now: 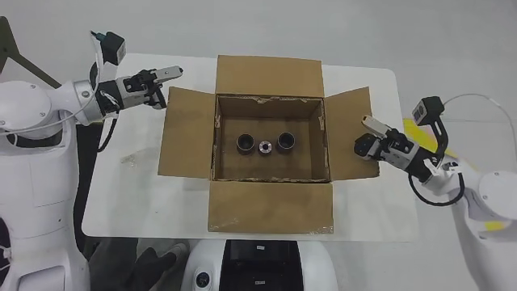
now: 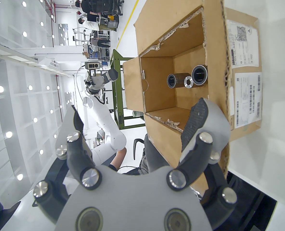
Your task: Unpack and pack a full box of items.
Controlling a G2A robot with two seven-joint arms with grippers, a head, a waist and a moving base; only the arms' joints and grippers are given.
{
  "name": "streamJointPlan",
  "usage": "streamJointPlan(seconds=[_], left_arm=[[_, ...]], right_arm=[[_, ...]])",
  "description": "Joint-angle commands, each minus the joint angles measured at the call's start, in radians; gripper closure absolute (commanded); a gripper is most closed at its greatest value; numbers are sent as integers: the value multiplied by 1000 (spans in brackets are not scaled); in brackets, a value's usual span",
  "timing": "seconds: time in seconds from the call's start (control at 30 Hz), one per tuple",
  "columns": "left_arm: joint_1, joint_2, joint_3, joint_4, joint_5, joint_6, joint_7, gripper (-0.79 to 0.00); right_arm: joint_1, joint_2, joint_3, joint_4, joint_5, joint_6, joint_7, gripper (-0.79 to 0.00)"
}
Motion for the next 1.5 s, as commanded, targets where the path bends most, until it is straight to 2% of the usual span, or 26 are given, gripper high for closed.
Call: streamJointPlan(seconds=[0.0, 0.33, 0.93, 1.47], left_arm=[[-1, 0, 2, 0, 1, 0, 0, -785], [-1, 0, 2, 0, 1, 0, 0, -785], [-1, 0, 2, 0, 1, 0, 0, -785], [-1, 0, 2, 0, 1, 0, 0, -785]], right_arm=[[6, 0, -2, 5, -1, 0, -7, -785], [55, 0, -41, 37, -70, 30, -66, -785], [157, -8, -156, 203, -95, 79, -80, -785], [218, -18, -246, 254, -94, 81, -69, -785]])
